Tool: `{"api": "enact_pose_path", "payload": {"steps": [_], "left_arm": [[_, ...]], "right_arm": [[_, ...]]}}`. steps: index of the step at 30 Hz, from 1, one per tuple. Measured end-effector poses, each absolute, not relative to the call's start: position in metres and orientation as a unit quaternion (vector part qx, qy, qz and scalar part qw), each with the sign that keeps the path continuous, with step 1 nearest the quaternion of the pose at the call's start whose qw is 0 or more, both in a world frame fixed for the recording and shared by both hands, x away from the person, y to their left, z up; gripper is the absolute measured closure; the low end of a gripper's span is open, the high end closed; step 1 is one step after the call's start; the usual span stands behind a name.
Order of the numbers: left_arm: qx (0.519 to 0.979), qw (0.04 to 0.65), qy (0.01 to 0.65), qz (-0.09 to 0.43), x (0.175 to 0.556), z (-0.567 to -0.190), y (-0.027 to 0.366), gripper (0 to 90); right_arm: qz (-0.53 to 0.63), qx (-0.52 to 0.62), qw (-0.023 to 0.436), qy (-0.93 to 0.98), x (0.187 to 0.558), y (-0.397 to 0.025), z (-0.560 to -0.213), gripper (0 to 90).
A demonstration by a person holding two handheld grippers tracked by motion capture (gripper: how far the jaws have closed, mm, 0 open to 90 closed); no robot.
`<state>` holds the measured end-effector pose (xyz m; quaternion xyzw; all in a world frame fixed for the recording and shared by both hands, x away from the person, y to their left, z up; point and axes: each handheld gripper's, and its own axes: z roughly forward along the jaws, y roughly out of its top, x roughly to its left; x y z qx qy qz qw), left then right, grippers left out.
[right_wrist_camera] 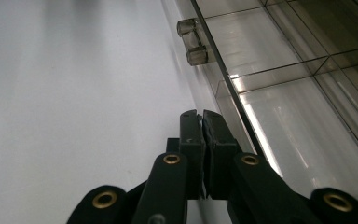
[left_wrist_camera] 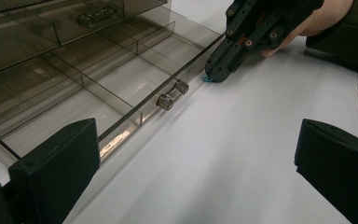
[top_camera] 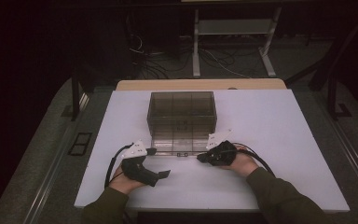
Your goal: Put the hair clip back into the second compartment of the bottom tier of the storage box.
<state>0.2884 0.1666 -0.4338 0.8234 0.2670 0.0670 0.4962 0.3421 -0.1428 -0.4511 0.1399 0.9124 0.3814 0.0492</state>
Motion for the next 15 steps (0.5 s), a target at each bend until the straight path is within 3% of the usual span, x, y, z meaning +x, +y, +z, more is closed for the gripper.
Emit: {"api": "enact_pose_path", "payload": {"steps": [15], "left_arm": [[0.823, 0.496, 0.267, 0.067, 0.2884, -0.4339, 0.1667, 0.0]], "right_arm": [[0.381, 0.131, 0.042, 0.914, 0.3434, -0.1451, -0.4477, 87.4]]}}
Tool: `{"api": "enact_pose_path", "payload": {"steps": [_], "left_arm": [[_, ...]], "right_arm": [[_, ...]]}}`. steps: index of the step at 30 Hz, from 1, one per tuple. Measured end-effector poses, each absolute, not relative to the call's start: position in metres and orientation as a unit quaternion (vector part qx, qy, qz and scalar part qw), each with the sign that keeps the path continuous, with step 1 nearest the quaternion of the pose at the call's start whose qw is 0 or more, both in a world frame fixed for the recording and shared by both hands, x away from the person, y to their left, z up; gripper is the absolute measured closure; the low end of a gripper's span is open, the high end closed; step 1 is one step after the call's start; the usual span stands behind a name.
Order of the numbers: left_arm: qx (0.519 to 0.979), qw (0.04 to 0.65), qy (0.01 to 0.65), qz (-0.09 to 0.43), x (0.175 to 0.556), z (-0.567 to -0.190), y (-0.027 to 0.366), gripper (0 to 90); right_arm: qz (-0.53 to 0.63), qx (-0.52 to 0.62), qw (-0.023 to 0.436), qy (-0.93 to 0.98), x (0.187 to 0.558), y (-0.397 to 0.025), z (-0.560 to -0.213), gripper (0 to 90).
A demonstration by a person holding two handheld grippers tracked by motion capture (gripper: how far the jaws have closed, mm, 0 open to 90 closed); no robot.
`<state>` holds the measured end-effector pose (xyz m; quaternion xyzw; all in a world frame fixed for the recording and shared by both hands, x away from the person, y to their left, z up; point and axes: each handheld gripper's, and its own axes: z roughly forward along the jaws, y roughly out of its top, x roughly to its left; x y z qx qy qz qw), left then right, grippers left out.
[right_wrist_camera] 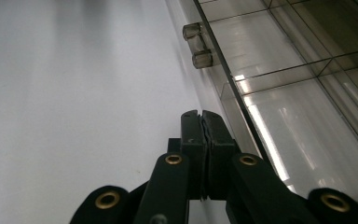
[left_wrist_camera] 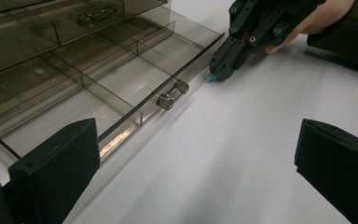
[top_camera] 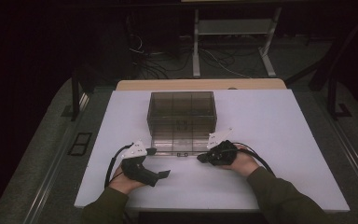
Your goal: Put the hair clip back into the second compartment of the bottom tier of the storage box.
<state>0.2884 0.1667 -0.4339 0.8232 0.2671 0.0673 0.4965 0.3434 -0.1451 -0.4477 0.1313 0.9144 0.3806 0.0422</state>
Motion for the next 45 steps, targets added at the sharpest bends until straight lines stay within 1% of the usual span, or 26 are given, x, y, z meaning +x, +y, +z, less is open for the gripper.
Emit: {"api": "enact_pose_path", "payload": {"steps": [3, 4, 9, 23, 26, 27, 28, 31, 45], "left_arm": [[0.824, 0.496, 0.266, 0.067, 0.288, -0.434, 0.167, 0.0], [0.824, 0.496, 0.266, 0.067, 0.288, -0.434, 0.167, 0.0], [0.824, 0.494, 0.268, 0.070, 0.289, -0.435, 0.166, 0.0], [0.823, 0.495, 0.270, 0.073, 0.291, -0.439, 0.166, 0.0], [0.823, 0.495, 0.269, 0.073, 0.291, -0.439, 0.167, 0.0], [0.823, 0.496, 0.269, 0.073, 0.291, -0.439, 0.167, 0.0], [0.823, 0.496, 0.269, 0.073, 0.291, -0.439, 0.167, 0.0], [0.824, 0.494, 0.267, 0.072, 0.291, -0.439, 0.167, 0.0], [0.821, 0.499, 0.268, 0.071, 0.291, -0.438, 0.166, 0.0]], "right_arm": [[0.383, 0.130, 0.038, 0.914, 0.343, -0.145, -0.446, 87.4], [0.387, 0.140, 0.030, 0.911, 0.340, -0.144, -0.446, 87.4], [0.389, 0.126, 0.032, 0.912, 0.341, -0.146, -0.442, 87.4], [0.421, 0.144, 0.009, 0.896, 0.337, -0.154, -0.426, 87.3], [0.425, 0.140, 0.013, 0.894, 0.338, -0.158, -0.424, 87.3], [0.430, 0.147, 0.007, 0.891, 0.337, -0.158, -0.422, 87.3], [0.428, 0.140, 0.014, 0.893, 0.339, -0.160, -0.422, 87.3], [0.437, 0.148, 0.005, 0.887, 0.337, -0.161, -0.419, 87.3], [0.458, 0.154, -0.005, 0.876, 0.336, -0.162, -0.413, 87.3]]}}
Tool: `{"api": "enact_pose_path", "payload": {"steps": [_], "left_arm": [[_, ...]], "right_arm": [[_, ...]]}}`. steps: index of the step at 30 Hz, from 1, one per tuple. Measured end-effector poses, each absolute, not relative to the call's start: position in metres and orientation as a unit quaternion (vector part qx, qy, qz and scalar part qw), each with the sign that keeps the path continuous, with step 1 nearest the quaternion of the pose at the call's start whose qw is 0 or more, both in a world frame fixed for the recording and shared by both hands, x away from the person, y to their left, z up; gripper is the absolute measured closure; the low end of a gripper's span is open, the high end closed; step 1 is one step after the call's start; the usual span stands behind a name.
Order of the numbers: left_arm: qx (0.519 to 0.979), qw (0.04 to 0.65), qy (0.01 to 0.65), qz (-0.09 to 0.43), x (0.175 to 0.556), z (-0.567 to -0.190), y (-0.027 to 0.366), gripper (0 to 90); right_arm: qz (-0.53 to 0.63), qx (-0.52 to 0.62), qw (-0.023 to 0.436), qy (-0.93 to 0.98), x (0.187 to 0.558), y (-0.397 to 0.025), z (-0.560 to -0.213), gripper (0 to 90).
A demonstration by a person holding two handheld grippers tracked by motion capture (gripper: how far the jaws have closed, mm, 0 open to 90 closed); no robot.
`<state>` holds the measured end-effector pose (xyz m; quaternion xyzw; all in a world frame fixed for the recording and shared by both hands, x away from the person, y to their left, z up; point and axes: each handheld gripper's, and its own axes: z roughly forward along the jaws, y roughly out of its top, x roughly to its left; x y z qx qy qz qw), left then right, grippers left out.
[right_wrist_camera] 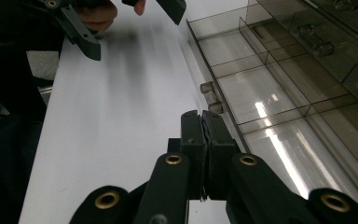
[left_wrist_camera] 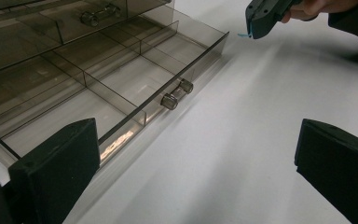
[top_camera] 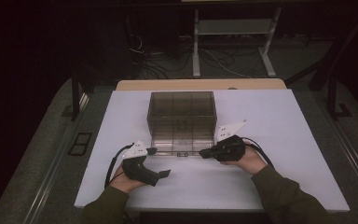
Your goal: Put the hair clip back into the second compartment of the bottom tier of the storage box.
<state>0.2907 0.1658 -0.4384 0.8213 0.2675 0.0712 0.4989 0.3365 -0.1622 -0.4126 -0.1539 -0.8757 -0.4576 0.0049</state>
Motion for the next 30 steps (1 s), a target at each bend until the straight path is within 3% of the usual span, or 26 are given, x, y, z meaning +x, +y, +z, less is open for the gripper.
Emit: {"api": "enact_pose_path", "payload": {"steps": [30], "left_arm": [[0.819, 0.503, 0.268, 0.073, 0.290, -0.438, 0.165, 0.0]], "right_arm": [[-0.468, -0.178, -0.007, -0.865, 0.344, -0.149, -0.411, 87.3]]}}
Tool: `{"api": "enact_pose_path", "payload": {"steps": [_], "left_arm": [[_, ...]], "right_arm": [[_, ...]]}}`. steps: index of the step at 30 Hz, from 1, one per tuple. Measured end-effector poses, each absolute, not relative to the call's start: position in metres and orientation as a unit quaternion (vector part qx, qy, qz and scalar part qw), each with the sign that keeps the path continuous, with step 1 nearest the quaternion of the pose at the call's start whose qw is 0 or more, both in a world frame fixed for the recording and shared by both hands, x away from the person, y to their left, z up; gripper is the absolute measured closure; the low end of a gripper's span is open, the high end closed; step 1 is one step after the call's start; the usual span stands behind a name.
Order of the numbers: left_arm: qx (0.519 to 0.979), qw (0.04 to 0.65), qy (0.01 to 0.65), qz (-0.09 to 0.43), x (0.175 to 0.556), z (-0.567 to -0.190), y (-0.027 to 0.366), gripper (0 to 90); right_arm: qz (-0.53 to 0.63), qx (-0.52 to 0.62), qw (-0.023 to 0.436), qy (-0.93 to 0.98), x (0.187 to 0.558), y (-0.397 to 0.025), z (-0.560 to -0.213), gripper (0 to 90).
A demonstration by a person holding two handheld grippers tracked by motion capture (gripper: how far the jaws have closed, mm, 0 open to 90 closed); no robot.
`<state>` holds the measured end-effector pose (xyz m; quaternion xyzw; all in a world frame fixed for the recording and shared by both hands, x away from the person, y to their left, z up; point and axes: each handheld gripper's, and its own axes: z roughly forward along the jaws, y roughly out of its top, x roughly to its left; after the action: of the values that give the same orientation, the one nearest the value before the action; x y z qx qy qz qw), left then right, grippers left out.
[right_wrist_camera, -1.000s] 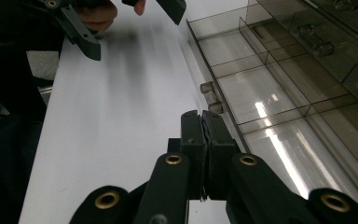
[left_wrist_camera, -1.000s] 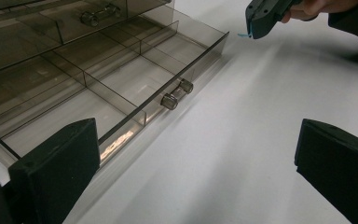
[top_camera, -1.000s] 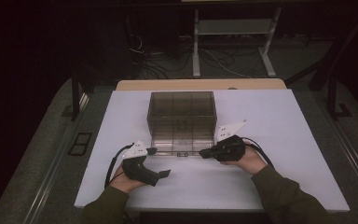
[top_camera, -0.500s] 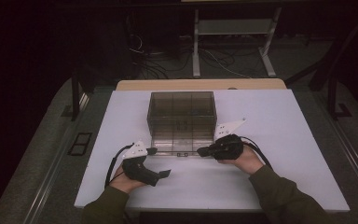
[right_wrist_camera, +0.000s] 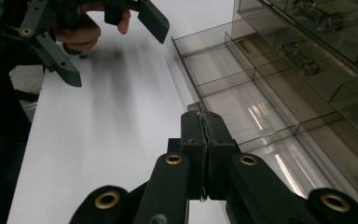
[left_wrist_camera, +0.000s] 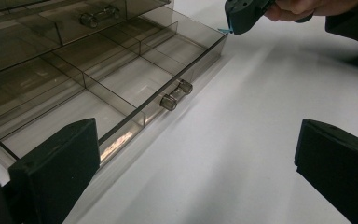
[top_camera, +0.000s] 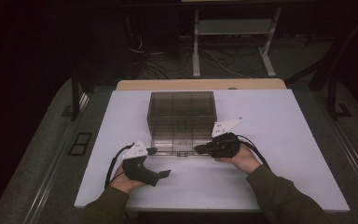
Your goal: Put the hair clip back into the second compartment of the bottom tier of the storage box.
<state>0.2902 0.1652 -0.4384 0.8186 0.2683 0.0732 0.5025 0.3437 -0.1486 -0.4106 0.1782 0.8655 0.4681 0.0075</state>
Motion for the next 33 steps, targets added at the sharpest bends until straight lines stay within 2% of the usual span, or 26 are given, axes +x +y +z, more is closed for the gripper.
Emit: {"api": "enact_pose_path", "payload": {"steps": [33], "left_arm": [[0.819, 0.504, 0.265, 0.072, 0.290, -0.437, 0.166, 0.0]], "right_arm": [[0.474, 0.192, 0.010, 0.859, 0.365, -0.125, -0.408, 87.2]]}}
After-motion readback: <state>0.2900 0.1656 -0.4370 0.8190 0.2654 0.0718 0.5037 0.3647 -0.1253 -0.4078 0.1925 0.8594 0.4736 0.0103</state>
